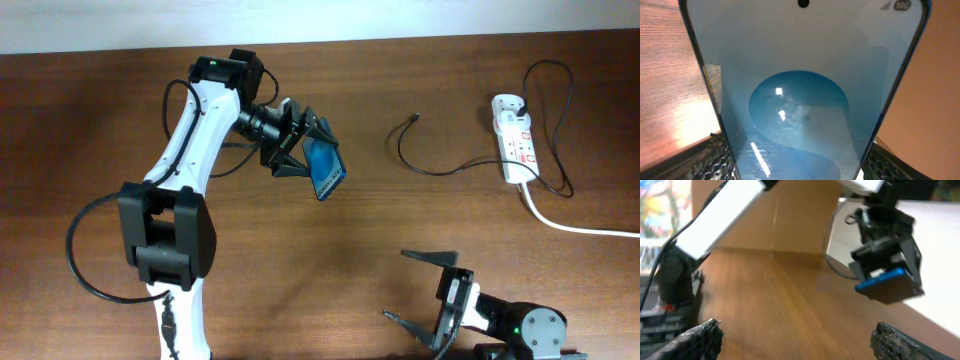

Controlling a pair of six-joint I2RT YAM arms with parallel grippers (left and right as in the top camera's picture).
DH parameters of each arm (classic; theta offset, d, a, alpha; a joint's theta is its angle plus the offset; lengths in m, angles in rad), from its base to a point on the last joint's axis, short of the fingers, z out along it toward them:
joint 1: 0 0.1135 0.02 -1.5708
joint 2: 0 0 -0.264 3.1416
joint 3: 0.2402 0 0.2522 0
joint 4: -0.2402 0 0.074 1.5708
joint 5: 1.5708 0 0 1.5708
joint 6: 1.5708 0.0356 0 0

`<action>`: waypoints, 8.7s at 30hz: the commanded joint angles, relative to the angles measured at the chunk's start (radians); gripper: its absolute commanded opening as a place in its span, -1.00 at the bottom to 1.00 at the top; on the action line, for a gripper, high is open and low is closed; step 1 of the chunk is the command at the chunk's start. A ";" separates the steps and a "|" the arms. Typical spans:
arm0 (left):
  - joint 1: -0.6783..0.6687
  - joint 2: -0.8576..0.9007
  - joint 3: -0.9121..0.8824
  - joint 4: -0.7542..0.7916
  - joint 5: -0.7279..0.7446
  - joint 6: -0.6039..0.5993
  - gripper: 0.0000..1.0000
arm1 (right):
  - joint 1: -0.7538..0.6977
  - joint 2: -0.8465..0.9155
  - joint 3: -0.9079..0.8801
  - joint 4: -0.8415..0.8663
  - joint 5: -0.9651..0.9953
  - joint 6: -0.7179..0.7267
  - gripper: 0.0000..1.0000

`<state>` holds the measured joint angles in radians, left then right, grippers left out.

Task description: Plug charger to phone and switch on socket

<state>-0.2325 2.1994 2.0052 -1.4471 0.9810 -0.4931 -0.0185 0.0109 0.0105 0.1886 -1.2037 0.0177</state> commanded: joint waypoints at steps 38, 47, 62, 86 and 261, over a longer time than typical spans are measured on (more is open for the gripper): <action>0.004 -0.004 0.029 0.014 0.048 0.016 0.20 | 0.046 1.192 0.579 -0.051 0.259 0.724 0.97; 0.004 -0.004 0.029 0.014 0.044 0.017 0.19 | 0.356 0.853 0.701 -0.615 0.908 0.751 0.97; 0.004 -0.004 0.028 0.018 0.043 0.017 0.20 | 0.699 1.091 0.702 -0.226 1.381 0.851 0.97; 0.004 -0.004 0.028 0.033 0.044 0.017 0.20 | 0.719 1.386 0.703 0.232 1.373 0.719 0.27; 0.148 -0.706 -1.339 1.697 -0.255 -0.948 -1.00 | 0.646 1.372 0.722 -0.154 1.161 1.297 0.97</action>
<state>-0.1101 1.4956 0.6590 0.2680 0.7673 -1.6165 0.6228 1.3869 0.7235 0.0948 -0.1864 1.5322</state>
